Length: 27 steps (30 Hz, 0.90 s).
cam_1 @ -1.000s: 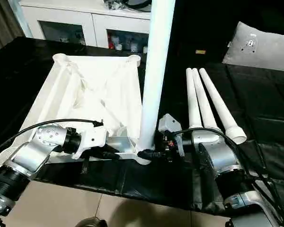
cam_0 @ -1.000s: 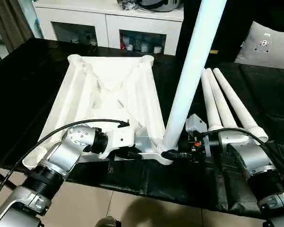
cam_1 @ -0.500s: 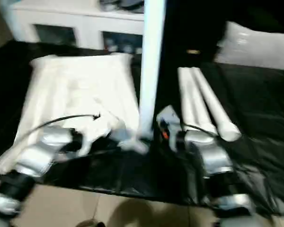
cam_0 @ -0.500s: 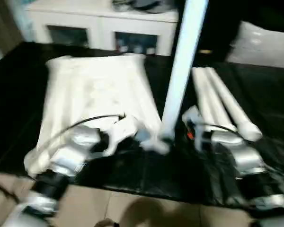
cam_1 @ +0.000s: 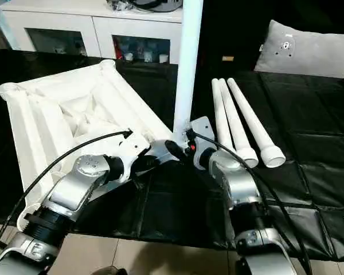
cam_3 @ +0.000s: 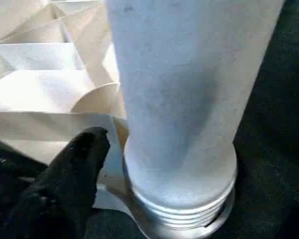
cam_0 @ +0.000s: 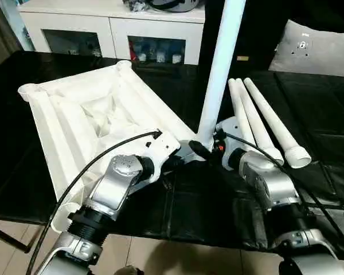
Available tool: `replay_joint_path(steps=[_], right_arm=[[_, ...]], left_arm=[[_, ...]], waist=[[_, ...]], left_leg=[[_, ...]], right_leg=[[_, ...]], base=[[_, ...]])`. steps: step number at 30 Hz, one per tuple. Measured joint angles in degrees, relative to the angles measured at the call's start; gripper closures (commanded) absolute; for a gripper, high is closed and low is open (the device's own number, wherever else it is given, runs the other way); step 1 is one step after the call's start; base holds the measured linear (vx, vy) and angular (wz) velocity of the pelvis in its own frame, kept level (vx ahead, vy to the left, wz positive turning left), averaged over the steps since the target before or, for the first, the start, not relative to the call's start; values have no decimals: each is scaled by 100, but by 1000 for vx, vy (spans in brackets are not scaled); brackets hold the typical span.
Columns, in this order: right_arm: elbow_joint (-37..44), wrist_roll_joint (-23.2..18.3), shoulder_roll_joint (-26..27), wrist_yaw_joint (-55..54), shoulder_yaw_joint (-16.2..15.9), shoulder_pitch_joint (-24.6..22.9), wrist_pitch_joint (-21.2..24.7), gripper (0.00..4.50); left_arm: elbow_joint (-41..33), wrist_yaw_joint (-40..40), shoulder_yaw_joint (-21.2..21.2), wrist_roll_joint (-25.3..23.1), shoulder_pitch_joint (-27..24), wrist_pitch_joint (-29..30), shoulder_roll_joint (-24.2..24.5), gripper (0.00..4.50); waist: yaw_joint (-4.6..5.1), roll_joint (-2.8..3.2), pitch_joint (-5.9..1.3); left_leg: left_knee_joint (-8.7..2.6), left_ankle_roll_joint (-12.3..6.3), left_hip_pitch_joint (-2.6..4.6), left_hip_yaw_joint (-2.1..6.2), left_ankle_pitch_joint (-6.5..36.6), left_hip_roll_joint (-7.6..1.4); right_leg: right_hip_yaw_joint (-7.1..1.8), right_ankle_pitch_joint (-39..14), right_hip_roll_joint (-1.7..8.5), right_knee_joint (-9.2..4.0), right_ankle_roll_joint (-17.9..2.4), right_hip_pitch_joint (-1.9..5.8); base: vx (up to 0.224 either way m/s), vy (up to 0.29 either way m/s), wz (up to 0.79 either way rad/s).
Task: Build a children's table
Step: Rotate leg to tighten
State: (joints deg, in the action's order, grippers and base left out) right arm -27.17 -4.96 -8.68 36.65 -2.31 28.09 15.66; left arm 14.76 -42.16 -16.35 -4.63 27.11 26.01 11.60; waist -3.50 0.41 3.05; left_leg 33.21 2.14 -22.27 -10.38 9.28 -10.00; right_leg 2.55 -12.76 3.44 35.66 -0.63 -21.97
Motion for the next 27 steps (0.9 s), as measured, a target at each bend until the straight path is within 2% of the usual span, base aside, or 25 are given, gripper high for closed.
replay_joint_path(steps=[1,2,4,10,14,19,20,24,27], right_arm=[[33,-26,-59,124,-21,-49,-33,36],[92,-49,-176,339,-70,-108,-91,10],[141,-106,-308,621,-151,-155,-138,4],[157,-216,-858,1662,-274,-173,-407,4],[236,-241,-1241,2374,-466,-170,-602,4],[237,-263,-1468,3023,-710,-155,-831,4],[237,-278,-1479,3164,-727,-155,-886,20],[233,-319,-1483,3449,-756,-149,-925,20],[223,-388,-1520,3588,-835,-143,-925,58]], left_arm=[[-18,-64,-16,20,-15,-23,47,450],[-34,-192,-47,44,-28,-109,139,450],[-41,-340,-72,57,-50,-229,244,450],[-37,-1054,-203,160,-67,-706,771,450],[-60,-1714,-361,280,-89,-1110,1111,450],[-161,-2329,-506,377,-109,-1317,1416,450],[-164,-2437,-542,392,-109,-1377,1458,450],[-100,-2577,-619,378,-65,-1554,1495,450],[5,-2627,-635,377,-11,-1659,1509,450]], waist=[[-5,0,0],[-8,0,0],[-9,0,0],[-57,0,3],[-204,0,2],[-292,0,2],[-303,0,2],[-312,0,2],[-305,-6,4]], left_leg=[[0,0,0,0,0,0],[0,0,-2,0,0,0],[0,0,-2,0,0,0],[4,-1,-6,0,0,0],[14,-7,-16,0,4,-1],[38,-14,-21,0,9,-2],[42,-14,-21,0,9,-2],[53,-12,-20,1,7,-2],[56,-12,-18,1,7,-3]], right_leg=[[0,0,0,-1,0,0],[1,0,0,-3,0,0],[1,0,0,-3,0,0],[2,1,0,-2,-1,-1],[6,0,1,-4,-1,-2],[5,2,4,4,-4,2],[5,2,5,7,-5,2],[4,5,6,19,-9,4],[4,6,6,25,-9,4]], base=[[0,0,0],[0,0,0],[0,0,0],[0,0,0],[0,0,0],[0,0,0],[0,0,0],[0,0,0],[0,0,0]])
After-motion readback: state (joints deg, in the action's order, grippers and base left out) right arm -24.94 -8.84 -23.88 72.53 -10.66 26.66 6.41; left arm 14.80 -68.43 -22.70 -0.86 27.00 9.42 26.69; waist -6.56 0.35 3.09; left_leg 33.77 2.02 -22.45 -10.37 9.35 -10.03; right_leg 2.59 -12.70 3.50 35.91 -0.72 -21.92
